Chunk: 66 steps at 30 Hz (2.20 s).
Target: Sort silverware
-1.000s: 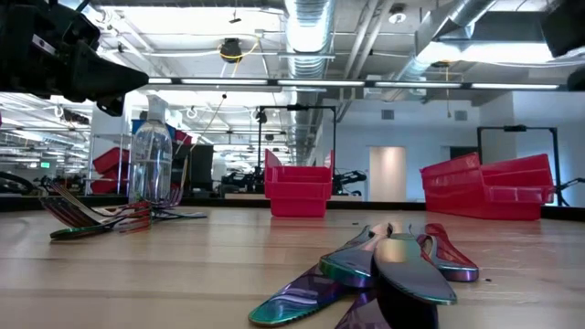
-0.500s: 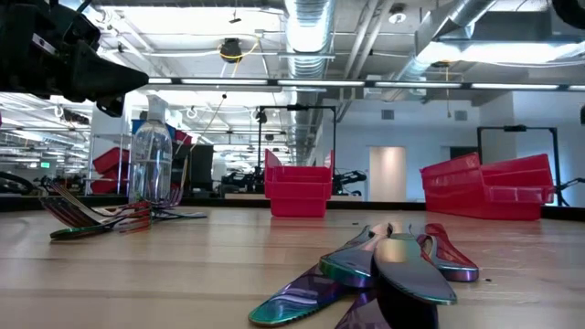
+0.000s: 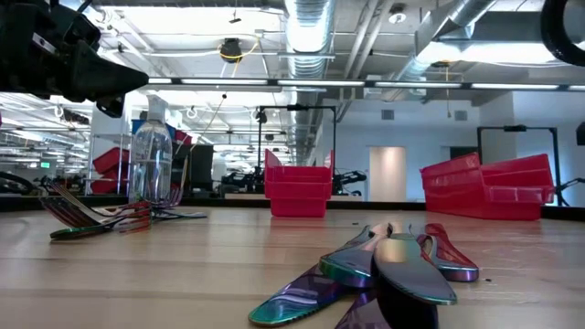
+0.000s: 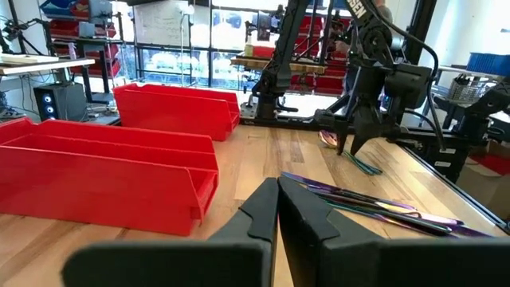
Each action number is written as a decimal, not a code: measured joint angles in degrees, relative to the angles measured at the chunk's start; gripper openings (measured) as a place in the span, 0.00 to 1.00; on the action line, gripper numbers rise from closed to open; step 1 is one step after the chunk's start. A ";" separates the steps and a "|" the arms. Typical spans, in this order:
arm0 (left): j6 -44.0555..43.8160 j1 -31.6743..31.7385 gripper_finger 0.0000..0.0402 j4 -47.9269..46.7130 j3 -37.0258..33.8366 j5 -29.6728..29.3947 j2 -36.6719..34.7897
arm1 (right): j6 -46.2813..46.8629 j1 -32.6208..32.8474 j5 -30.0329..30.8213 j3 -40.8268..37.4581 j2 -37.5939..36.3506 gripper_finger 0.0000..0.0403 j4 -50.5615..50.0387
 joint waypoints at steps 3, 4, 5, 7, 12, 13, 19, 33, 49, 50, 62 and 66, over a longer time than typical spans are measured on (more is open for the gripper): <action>-0.02 -0.01 0.00 0.00 0.00 -0.01 0.00 | 0.28 -0.07 0.04 -0.11 0.00 0.08 -0.66; -0.02 0.01 0.00 0.00 0.00 -0.01 0.00 | 0.47 -0.09 0.04 -0.13 0.00 0.04 -0.83; -0.02 -0.01 0.00 0.00 0.00 -0.01 -0.02 | 0.79 -0.11 -0.02 -0.15 0.00 0.03 -0.79; -0.02 0.01 0.00 0.00 0.00 -0.01 0.00 | 2.55 -0.46 -0.08 -0.15 -0.10 0.03 -0.85; -0.15 -0.01 0.00 0.00 0.00 -0.01 0.00 | 6.57 -1.22 0.01 -0.78 -2.31 0.01 -0.56; -0.17 0.01 0.00 0.02 0.00 -0.01 0.00 | 7.50 -1.58 0.40 -0.81 -3.24 0.01 -0.57; -0.43 0.00 0.00 0.03 0.00 -0.01 0.00 | 14.83 -5.47 6.39 -1.01 -10.29 0.01 -3.10; -1.31 -0.01 0.00 0.09 0.00 -0.01 -0.02 | 21.70 -32.06 30.68 -0.85 -33.88 0.00 -22.40; -1.29 0.01 0.00 0.09 0.00 -0.01 -0.02 | -3.42 -75.94 33.80 -0.84 -38.51 0.00 -13.23; -1.29 -0.01 0.00 0.09 0.00 -0.01 -0.02 | -4.15 -77.56 32.77 -1.25 -37.86 0.00 -11.47; -1.06 -0.01 0.00 0.17 0.00 -0.01 0.00 | -4.63 -84.67 26.69 -9.49 -30.30 0.03 -5.14; -0.67 0.01 0.00 0.19 0.00 -0.01 0.00 | -4.05 -84.70 26.64 -9.90 -30.44 0.10 -3.95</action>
